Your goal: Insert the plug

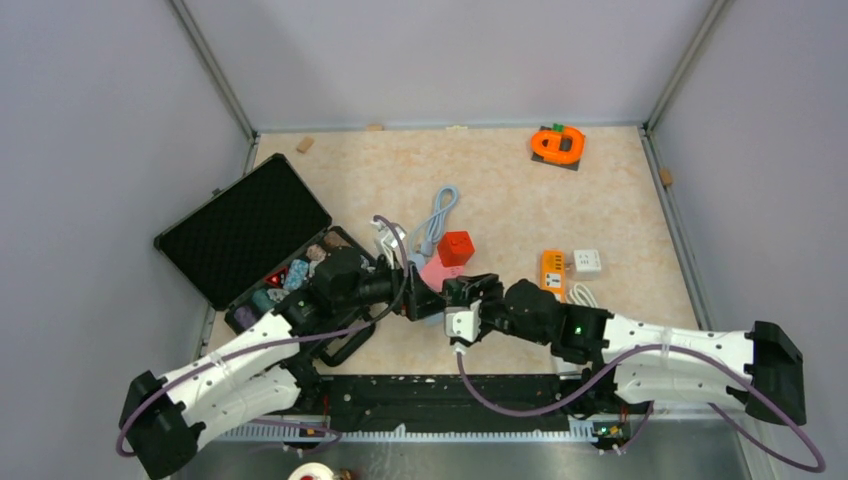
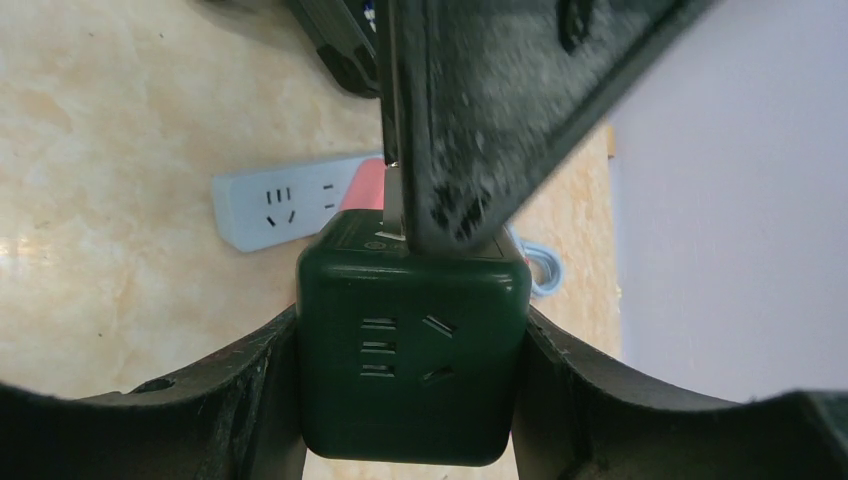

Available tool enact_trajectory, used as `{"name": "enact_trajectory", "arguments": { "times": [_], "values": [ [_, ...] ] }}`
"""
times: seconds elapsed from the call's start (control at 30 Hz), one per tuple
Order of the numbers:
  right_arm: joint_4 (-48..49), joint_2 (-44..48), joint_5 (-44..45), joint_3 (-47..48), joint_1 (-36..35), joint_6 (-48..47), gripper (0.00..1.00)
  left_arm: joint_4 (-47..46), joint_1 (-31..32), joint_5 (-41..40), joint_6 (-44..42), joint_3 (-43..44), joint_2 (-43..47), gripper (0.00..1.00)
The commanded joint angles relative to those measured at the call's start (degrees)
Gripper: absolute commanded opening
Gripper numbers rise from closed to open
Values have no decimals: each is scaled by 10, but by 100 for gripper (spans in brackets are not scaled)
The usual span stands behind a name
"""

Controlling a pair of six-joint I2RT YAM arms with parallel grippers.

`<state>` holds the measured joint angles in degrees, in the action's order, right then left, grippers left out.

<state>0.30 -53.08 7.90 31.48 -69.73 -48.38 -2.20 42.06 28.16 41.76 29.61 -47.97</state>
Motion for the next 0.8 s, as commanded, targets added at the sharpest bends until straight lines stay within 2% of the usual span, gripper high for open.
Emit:
{"name": "enact_trajectory", "arguments": {
  "times": [0.0, 0.13, 0.23, 0.33, 0.37, 0.43, 0.47, 0.5, 0.53, 0.57, 0.63, 0.67, 0.73, 0.77],
  "values": [
    [32, -1, -50, 41, -9, 23, 0, -55, 35, -31, -58, 48, -31, 99],
    [40, -4, -59, 45, -9, 32, 0, -60, 56, -34, -66, 65, -73, 96],
    [45, -6, -65, 49, -9, 37, 0, -64, 62, -33, -69, 70, -101, 85],
    [49, -8, -65, 51, -9, 41, 0, -67, 62, -33, -75, 70, -113, 60],
    [48, -9, -64, 51, -9, 42, 0, -67, 62, -34, -77, 69, -113, 44],
    [51, -11, -63, 50, -9, 44, 0, -67, 62, -42, -81, 67, -109, 19],
    [53, -12, -61, 49, -9, 51, 0, -67, 63, -46, -85, 65, -105, 10],
    [56, -15, -59, 49, -9, 65, 0, -65, 62, -52, -90, 64, -100, 6],
    [59, -17, -55, 49, -9, 75, 8, -61, 62, -60, -95, 63, -93, 4],
    [65, -20, -48, 50, -8, 96, 23, -56, 62, -70, -103, 62, -85, 2],
    [87, -22, -17, 50, -5, 150, 62, -46, 62, -97, -127, 55, -63, 0],
    [94, -22, -11, 52, 0, 181, 76, -40, 62, -108, -141, 51, -50, 0],
    [93, -23, -15, 61, 13, 238, 94, -24, 62, -138, -168, 42, -19, 0],
    [87, -26, -13, 68, 20, 266, 98, -18, 62, -150, -189, 36, -3, 0]
  ]
}}
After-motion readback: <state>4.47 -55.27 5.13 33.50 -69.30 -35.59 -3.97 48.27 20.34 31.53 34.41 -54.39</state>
